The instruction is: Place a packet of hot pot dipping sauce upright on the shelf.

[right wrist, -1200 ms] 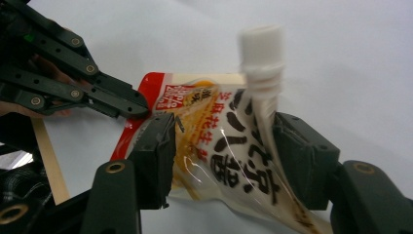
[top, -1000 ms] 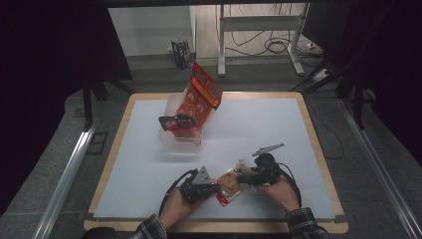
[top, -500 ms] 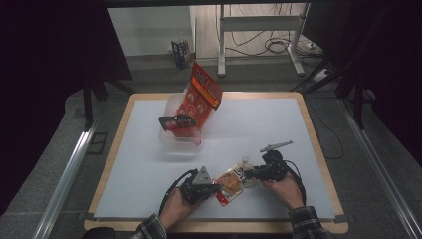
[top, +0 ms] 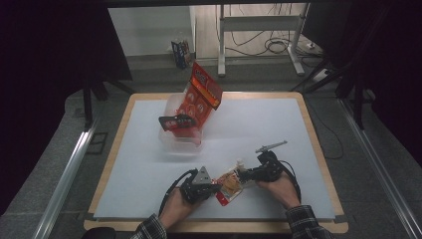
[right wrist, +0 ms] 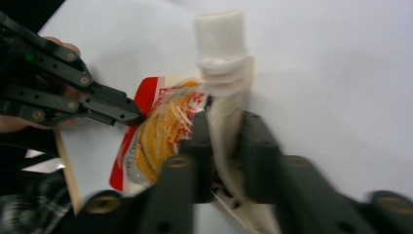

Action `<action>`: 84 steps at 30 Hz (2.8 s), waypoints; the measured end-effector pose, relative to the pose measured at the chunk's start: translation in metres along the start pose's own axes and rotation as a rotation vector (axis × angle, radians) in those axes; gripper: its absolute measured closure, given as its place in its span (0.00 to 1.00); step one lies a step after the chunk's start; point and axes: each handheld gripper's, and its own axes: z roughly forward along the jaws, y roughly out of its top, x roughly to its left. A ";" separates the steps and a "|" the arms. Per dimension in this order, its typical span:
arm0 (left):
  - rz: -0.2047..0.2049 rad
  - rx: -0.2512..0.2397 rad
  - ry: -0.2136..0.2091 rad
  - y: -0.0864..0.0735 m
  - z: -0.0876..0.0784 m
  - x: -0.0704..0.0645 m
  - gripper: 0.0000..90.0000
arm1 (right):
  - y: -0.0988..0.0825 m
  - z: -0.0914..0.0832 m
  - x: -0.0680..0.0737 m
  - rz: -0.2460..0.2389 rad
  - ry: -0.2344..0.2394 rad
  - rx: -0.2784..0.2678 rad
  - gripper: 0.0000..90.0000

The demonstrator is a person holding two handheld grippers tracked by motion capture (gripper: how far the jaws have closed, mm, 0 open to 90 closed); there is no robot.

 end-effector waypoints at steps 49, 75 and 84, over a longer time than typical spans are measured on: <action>-0.055 -0.076 0.072 -0.028 -0.071 0.004 0.09 | 0.073 -0.046 0.063 -0.311 -0.173 -0.148 0.97; -0.155 -0.109 0.148 -0.060 -0.096 0.012 0.02 | 0.131 -0.035 0.073 -0.375 -0.138 -0.152 0.97; -0.152 -0.100 0.152 -0.061 -0.096 0.012 0.02 | 0.145 -0.020 0.082 -0.418 -0.113 -0.118 0.97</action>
